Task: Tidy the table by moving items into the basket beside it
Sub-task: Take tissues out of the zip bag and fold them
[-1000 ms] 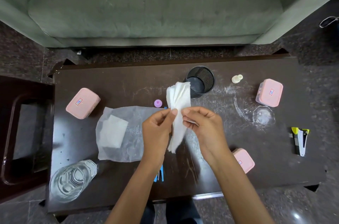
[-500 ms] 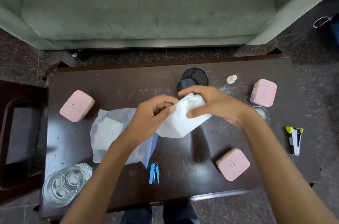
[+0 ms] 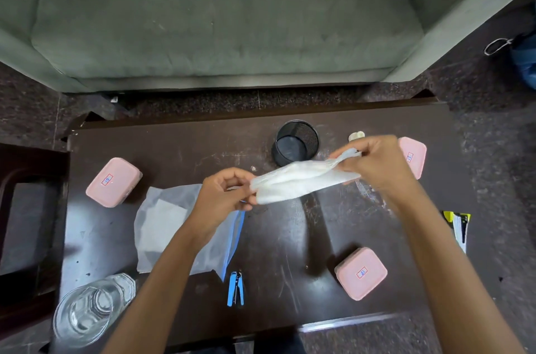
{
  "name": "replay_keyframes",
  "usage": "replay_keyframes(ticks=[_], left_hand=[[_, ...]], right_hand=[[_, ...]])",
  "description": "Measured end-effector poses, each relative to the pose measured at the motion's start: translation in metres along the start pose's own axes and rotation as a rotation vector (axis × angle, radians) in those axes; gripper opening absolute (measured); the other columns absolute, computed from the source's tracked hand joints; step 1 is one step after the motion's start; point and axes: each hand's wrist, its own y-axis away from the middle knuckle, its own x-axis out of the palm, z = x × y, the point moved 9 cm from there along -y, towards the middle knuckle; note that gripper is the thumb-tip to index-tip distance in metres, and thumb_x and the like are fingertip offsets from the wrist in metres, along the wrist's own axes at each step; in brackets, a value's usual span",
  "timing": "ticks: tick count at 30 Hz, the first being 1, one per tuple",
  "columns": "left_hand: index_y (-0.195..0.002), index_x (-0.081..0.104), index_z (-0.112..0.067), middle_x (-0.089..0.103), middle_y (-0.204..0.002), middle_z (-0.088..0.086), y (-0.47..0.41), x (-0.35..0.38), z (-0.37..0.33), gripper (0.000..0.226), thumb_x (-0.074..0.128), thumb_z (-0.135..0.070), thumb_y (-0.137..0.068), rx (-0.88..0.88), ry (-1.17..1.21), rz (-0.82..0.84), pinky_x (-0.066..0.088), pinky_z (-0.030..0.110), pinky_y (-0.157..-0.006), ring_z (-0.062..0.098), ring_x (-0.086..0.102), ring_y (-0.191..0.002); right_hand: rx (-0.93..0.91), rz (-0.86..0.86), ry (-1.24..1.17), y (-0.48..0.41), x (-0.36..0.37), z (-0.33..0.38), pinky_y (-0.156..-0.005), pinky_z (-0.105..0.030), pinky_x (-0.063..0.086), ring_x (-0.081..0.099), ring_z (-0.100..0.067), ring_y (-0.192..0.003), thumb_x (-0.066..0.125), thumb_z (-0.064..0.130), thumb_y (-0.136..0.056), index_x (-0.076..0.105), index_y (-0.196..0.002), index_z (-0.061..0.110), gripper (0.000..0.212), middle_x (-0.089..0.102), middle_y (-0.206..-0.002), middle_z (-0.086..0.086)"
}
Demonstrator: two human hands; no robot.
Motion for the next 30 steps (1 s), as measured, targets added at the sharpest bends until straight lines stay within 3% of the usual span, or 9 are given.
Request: replay_keyframes(ticks=[3,6,9,14,19,26,30], left_hand=[[-0.085,0.067,-0.017,0.073,-0.086,-0.009,-0.002,-0.01,-0.004,0.014,0.059,-0.006,-0.089,0.044,0.018,-0.108,0.055,0.017,-0.062,0.006,0.069,-0.069],[-0.093,0.065,-0.02,0.072,-0.093,-0.011,-0.004,-0.012,-0.005,0.012,0.056,-0.013,-0.092,0.046,-0.004,-0.149,0.055,0.018,-0.072,0.003,0.069,-0.079],[-0.094,0.064,-0.022,0.07,-0.095,-0.012,-0.004,-0.009,-0.005,0.013,0.053,-0.014,-0.093,0.028,-0.021,-0.166,0.053,0.022,-0.078,0.006,0.068,-0.083],[-0.097,0.064,-0.021,0.071,-0.099,-0.009,-0.005,-0.001,-0.001,0.014,0.053,-0.014,-0.094,0.014,-0.029,-0.138,0.052,0.021,-0.077,0.008,0.068,-0.089],[-0.095,0.062,-0.023,0.069,-0.096,-0.012,-0.007,0.005,-0.004,0.015,0.051,-0.013,-0.094,0.009,-0.037,-0.131,0.051,0.017,-0.075,0.007,0.066,-0.089],[-0.093,0.062,-0.025,0.068,-0.092,-0.016,-0.006,0.006,0.002,0.017,0.051,-0.014,-0.094,-0.008,-0.053,-0.133,0.049,0.012,-0.068,0.003,0.067,-0.085],[-0.096,0.063,-0.023,0.069,-0.094,-0.013,-0.007,0.008,0.007,0.017,0.049,-0.012,-0.095,-0.029,-0.05,-0.134,0.05,0.015,-0.072,0.006,0.066,-0.088]], right_hand=[[-0.054,-0.272,-0.007,-0.004,-0.046,0.016,-0.051,-0.021,0.045,0.053,-0.008,-0.054,0.057,-0.01,-0.072,0.07,-0.069,0.018,0.031,0.064,-0.065,-0.002],[-0.155,-0.394,0.133,-0.014,-0.058,0.038,-0.063,-0.032,0.049,0.053,-0.012,-0.059,0.055,-0.006,-0.072,0.072,-0.078,0.012,0.026,0.064,-0.07,-0.004],[-0.236,-0.374,0.298,-0.03,-0.038,0.047,-0.068,-0.026,0.045,0.057,-0.021,-0.075,0.053,-0.005,-0.074,0.073,-0.086,0.007,0.026,0.068,-0.089,-0.011],[-0.296,-0.362,0.48,-0.043,-0.007,0.048,-0.067,-0.033,0.044,0.057,-0.032,-0.091,0.048,-0.003,-0.077,0.071,-0.089,0.01,0.029,0.063,-0.098,-0.013],[-0.366,-0.424,0.578,-0.044,-0.008,0.069,-0.065,-0.034,0.04,0.056,-0.034,-0.09,0.047,0.0,-0.08,0.07,-0.092,0.01,0.028,0.06,-0.101,-0.013],[-0.34,-0.229,0.758,-0.061,0.027,0.048,-0.063,-0.031,0.033,0.056,-0.034,-0.091,0.045,-0.001,-0.084,0.069,-0.099,0.012,0.031,0.057,-0.103,-0.011],[-0.326,-0.165,0.811,-0.065,0.043,0.031,-0.063,-0.033,0.036,0.056,-0.036,-0.092,0.045,-0.002,-0.084,0.066,-0.107,0.012,0.034,0.057,-0.104,-0.011]])
